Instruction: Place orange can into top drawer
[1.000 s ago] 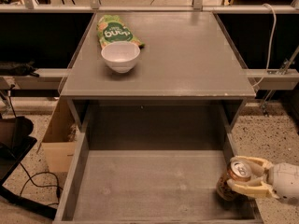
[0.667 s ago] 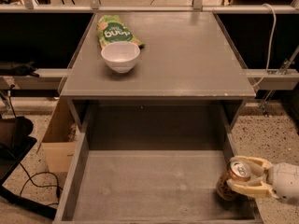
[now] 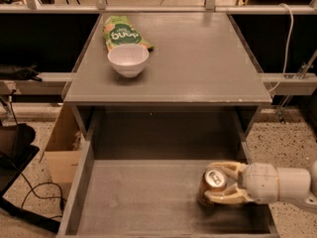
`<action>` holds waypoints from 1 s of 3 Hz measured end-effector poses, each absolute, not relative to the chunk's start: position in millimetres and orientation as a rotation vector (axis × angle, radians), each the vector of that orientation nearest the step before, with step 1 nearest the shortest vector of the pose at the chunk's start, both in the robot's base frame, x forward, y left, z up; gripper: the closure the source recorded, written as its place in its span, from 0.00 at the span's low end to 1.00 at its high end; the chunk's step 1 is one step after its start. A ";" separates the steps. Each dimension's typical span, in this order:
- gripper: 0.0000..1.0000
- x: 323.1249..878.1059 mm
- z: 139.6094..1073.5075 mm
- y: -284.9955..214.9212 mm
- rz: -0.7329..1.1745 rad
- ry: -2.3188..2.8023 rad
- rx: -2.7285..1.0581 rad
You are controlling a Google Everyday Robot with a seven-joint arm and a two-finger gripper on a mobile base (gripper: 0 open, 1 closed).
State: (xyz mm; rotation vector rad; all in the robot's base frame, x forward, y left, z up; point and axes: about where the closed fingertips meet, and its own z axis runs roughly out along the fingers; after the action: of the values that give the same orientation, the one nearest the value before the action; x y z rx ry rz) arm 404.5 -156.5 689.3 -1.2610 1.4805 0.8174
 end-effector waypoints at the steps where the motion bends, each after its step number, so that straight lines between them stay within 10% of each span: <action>1: 1.00 405.5 690.0 -151.2 0.819 1.470 -1.272; 3: 0.58 405.5 690.0 -151.1 0.820 1.470 -1.272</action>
Offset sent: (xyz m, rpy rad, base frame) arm 0.0010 0.0053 0.0008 -0.0004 -0.0067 0.0109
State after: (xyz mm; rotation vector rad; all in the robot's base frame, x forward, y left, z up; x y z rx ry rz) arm 405.5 -151.1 690.0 -1.2721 1.4696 0.8195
